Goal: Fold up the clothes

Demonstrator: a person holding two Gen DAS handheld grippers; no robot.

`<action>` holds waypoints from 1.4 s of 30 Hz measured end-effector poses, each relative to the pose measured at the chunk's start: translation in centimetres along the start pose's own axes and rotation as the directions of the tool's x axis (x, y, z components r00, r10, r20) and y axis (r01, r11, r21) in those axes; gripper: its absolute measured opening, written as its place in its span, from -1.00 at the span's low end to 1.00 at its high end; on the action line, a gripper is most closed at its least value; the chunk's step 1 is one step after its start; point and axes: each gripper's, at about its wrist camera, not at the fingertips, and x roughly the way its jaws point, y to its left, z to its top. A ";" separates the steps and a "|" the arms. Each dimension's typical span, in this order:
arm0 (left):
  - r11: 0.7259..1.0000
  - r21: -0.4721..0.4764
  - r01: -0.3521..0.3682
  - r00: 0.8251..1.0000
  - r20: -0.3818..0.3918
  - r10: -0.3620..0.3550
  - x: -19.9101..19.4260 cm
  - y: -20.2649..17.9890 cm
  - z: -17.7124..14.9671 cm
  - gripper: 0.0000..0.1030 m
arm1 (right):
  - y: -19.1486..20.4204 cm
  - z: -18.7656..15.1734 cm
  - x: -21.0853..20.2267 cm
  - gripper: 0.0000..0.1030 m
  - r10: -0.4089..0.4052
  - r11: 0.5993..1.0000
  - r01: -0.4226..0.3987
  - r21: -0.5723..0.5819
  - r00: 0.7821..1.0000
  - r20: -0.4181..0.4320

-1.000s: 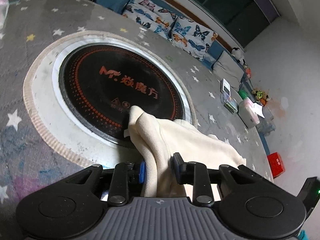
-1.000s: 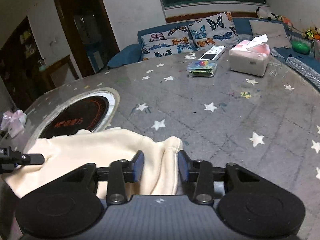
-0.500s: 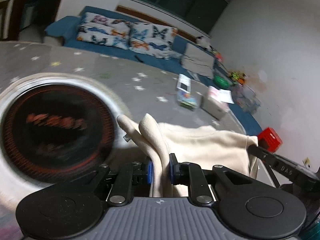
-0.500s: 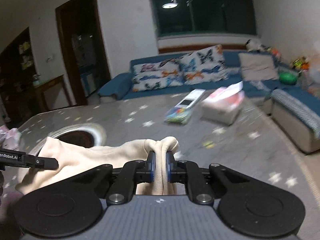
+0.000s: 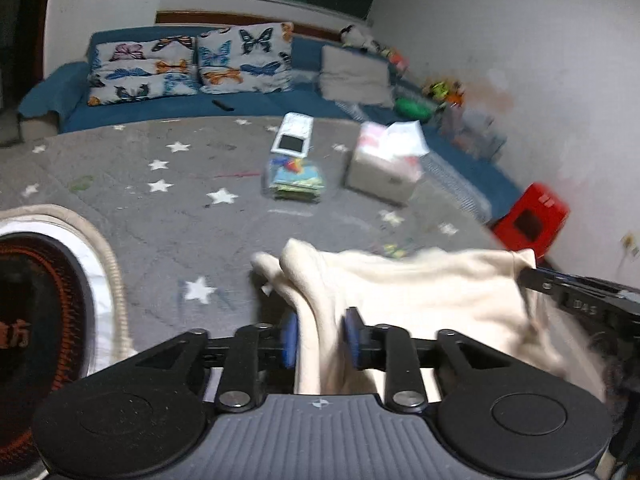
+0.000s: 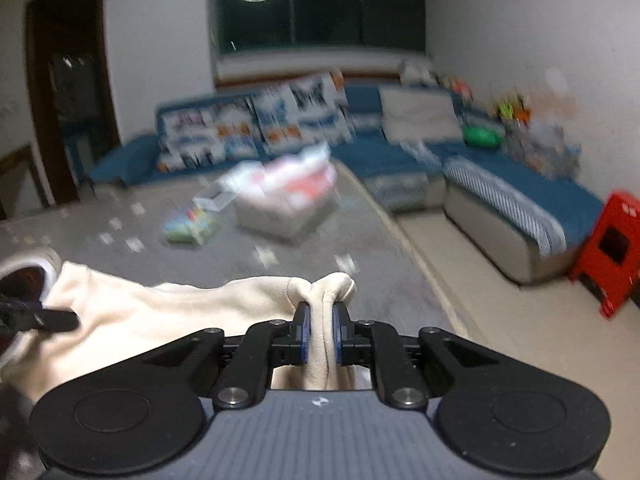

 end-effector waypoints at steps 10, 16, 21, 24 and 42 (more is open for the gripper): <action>0.989 0.137 -0.054 0.997 0.062 0.046 0.4 -1.9 1.3 0.58 | 2.6 0.4 1.7 -0.17 0.124 0.992 -0.124 -0.015 0.992 -0.004; 0.971 0.222 -0.093 0.995 0.061 0.082 3.0 -3.4 1.7 0.62 | 4.0 0.4 4.5 -0.13 0.113 0.993 -0.113 -0.015 0.993 -0.034; 0.959 0.261 -0.112 0.994 0.039 0.105 5.8 -3.6 1.9 0.61 | 4.0 0.2 6.1 -0.03 0.083 0.996 -0.085 -0.039 0.996 -0.045; 0.957 0.266 -0.119 0.993 0.020 0.118 7.1 -3.7 1.9 0.61 | 3.9 0.1 6.4 0.12 0.075 0.996 -0.077 -0.043 0.996 -0.049; 0.960 0.251 -0.127 0.992 0.034 0.122 5.4 -3.6 1.4 0.68 | 5.9 -1.7 0.4 0.48 0.168 0.977 -0.173 -0.123 0.985 -0.048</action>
